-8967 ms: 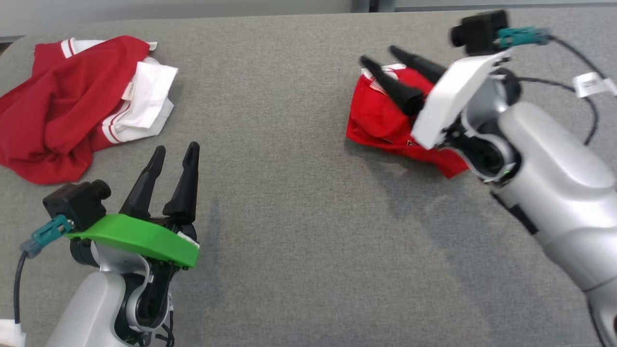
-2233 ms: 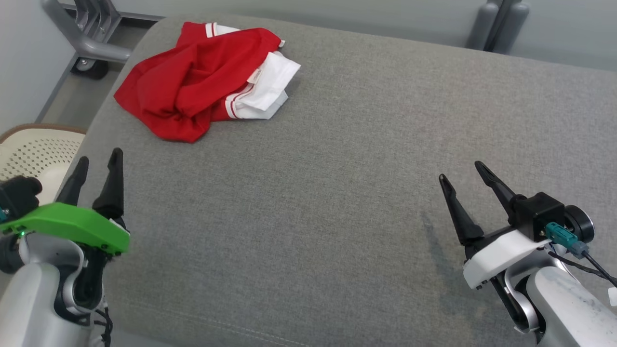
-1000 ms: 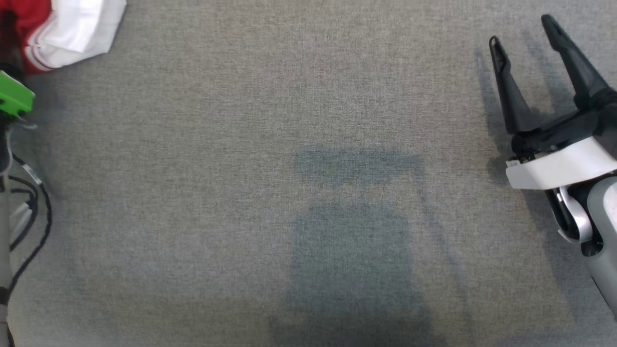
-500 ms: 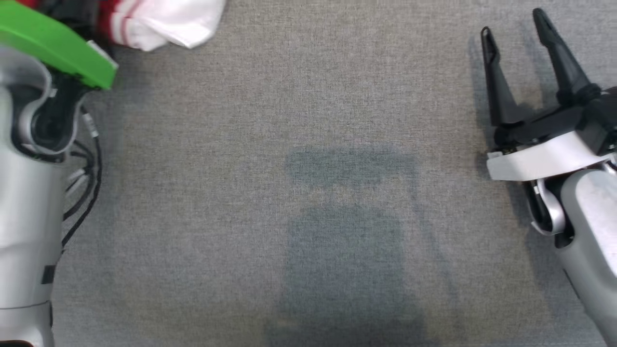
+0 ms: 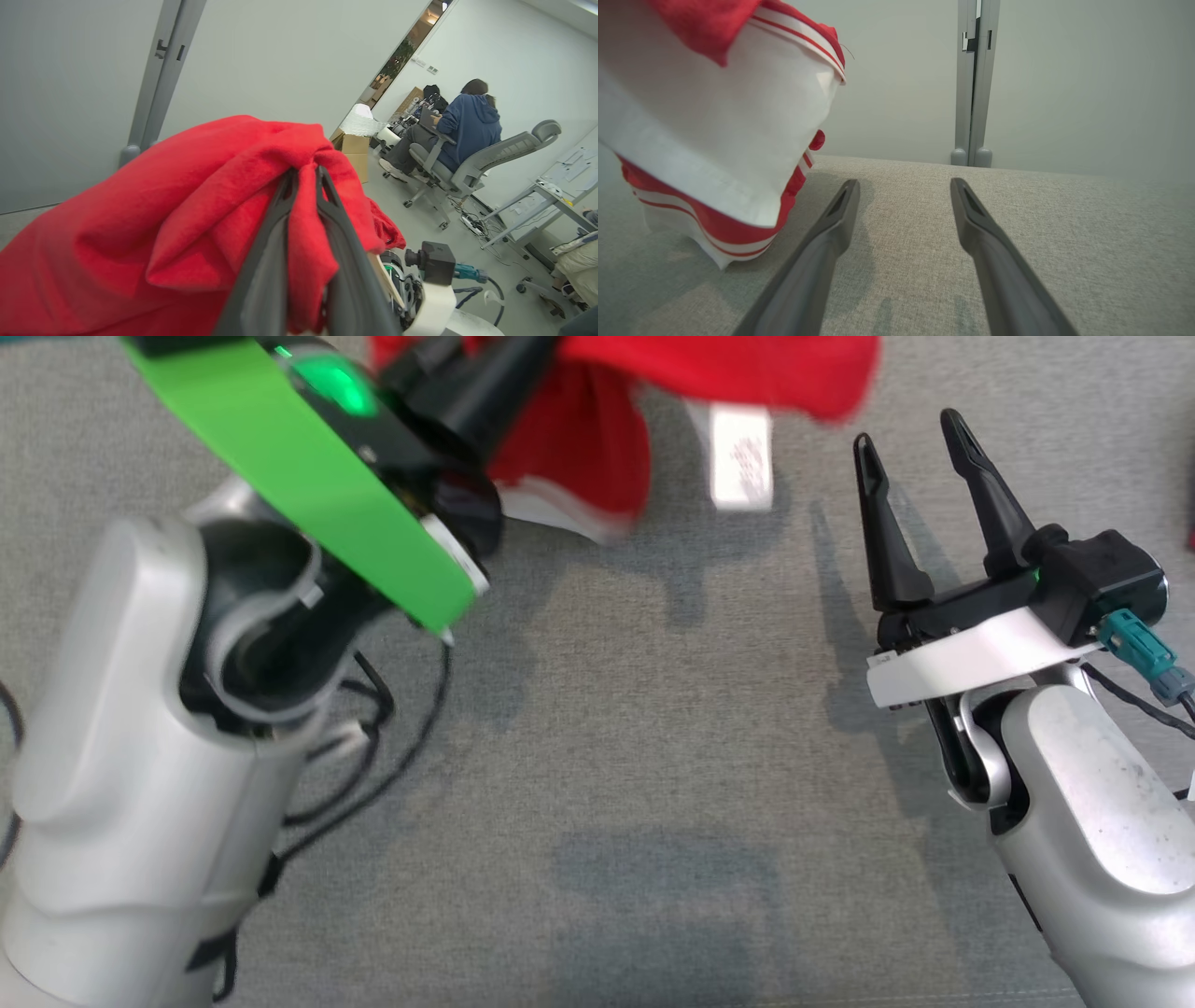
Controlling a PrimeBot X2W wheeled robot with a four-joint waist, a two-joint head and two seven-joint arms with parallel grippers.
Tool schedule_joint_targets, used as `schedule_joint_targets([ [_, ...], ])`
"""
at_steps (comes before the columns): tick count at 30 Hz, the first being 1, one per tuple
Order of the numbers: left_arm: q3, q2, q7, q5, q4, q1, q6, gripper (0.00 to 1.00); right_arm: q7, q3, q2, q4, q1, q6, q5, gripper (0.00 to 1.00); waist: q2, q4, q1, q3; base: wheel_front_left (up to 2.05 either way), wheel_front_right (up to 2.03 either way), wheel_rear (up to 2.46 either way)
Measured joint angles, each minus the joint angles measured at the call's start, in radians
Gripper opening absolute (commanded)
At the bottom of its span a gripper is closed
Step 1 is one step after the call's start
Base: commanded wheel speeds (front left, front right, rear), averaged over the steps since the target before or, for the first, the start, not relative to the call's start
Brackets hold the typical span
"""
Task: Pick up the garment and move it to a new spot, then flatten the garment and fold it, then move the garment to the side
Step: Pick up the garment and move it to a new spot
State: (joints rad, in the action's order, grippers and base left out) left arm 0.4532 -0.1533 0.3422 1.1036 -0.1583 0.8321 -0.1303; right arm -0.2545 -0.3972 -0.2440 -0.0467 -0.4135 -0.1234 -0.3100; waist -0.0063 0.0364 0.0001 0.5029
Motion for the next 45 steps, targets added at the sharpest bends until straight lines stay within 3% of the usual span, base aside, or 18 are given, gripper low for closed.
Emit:
schedule_joint_targets([
  [4,0.038,0.021,0.061,0.073,-0.096,-0.06,0.004,0.0,0.0,0.024,0.016,-0.032,0.039,0.0,-0.009,1.0,0.0,-0.024,0.0,-0.05,0.0,0.0,0.0],
  [8,0.044,0.039,0.091,0.118,-0.164,-0.092,0.044,0.0,0.0,0.039,0.03,-0.037,0.064,0.0,-0.01,1.0,0.0,-0.045,0.0,-0.088,0.0,0.0,0.0],
  [10,0.043,0.046,0.11,0.149,-0.196,-0.113,0.085,0.0,0.0,0.042,0.037,-0.04,0.079,0.0,-0.01,1.0,0.0,-0.059,-0.0001,-0.113,0.0,0.0,0.0],
  [13,0.022,0.043,0.131,0.164,-0.214,-0.146,0.185,0.0,0.0,0.039,0.052,-0.039,0.111,0.0,-0.011,1.0,0.0,-0.083,0.0,-0.147,0.0,0.0,0.0],
  [16,-0.011,0.042,0.15,0.192,-0.188,-0.209,0.284,0.0,0.0,0.035,0.061,-0.03,0.129,0.001,-0.018,1.0,0.0,-0.114,-0.0001,-0.166,0.0,0.0,0.0],
  [17,-0.019,0.038,0.151,0.194,-0.165,-0.237,0.296,0.0,0.0,0.035,0.062,-0.026,0.133,0.002,-0.018,1.0,0.0,-0.124,-0.0001,-0.17,0.0,0.0,0.0],
  [22,-0.08,-0.037,0.149,0.172,0.022,-0.369,0.279,0.0,0.0,0.034,0.072,-0.012,0.136,0.012,-0.018,1.0,0.0,-0.167,0.0,-0.173,0.0,0.0,0.0],
  [26,-0.177,-0.088,0.086,0.098,0.16,-0.397,0.271,0.0,0.0,0.0,0.08,-0.013,0.135,0.04,-0.005,1.0,0.0,-0.191,0.0,-0.159,0.0,0.0,0.0],
  [35,-0.344,-0.073,-0.066,0.043,0.343,-0.371,0.267,0.0,0.001,-0.167,0.091,-0.091,0.217,0.157,-0.013,1.0,0.0,-0.242,-0.0001,-0.148,0.0,0.0,0.0],
  [36,-0.366,-0.066,-0.086,0.043,0.362,-0.371,0.267,0.23,0.007,-0.178,0.092,-0.103,0.244,0.169,-0.027,1.0,0.0,-0.244,0.0,-0.151,0.0,0.0,0.0],
  [37,-0.388,-0.06,-0.105,0.043,0.384,-0.371,0.267,0.39,0.017,-0.192,0.091,-0.118,0.267,0.18,-0.038,1.0,0.0,-0.245,-0.0001,-0.156,0.0,0.0,0.0],
  [38,-0.403,-0.059,-0.121,0.043,0.4,-0.372,0.267,0.89,0.026,-0.201,0.09,-0.131,0.289,0.19,-0.047,1.0,0.0,-0.246,0.0,-0.16,0.0,0.0,0.0],
  [39,-0.421,-0.058,-0.135,0.043,0.412,-0.373,0.267,1.0,0.036,-0.209,0.091,-0.141,0.306,0.201,-0.06,1.0,0.0,-0.246,-0.0001,-0.164,0.0,0.0,0.0],
  [41,-0.445,-0.058,-0.154,0.043,0.416,-0.374,0.267,1.0,0.056,-0.233,0.092,-0.156,0.327,0.219,-0.073,1.0,0.0,-0.246,0.0,-0.168,0.0,0.0,0.0],
  [45,-0.433,-0.051,-0.178,0.043,0.401,-0.373,0.267,1.0,0.063,-0.252,0.095,-0.172,0.338,0.22,-0.084,1.0,0.0,-0.232,-0.0001,-0.167,0.0,0.0,0.0],
])
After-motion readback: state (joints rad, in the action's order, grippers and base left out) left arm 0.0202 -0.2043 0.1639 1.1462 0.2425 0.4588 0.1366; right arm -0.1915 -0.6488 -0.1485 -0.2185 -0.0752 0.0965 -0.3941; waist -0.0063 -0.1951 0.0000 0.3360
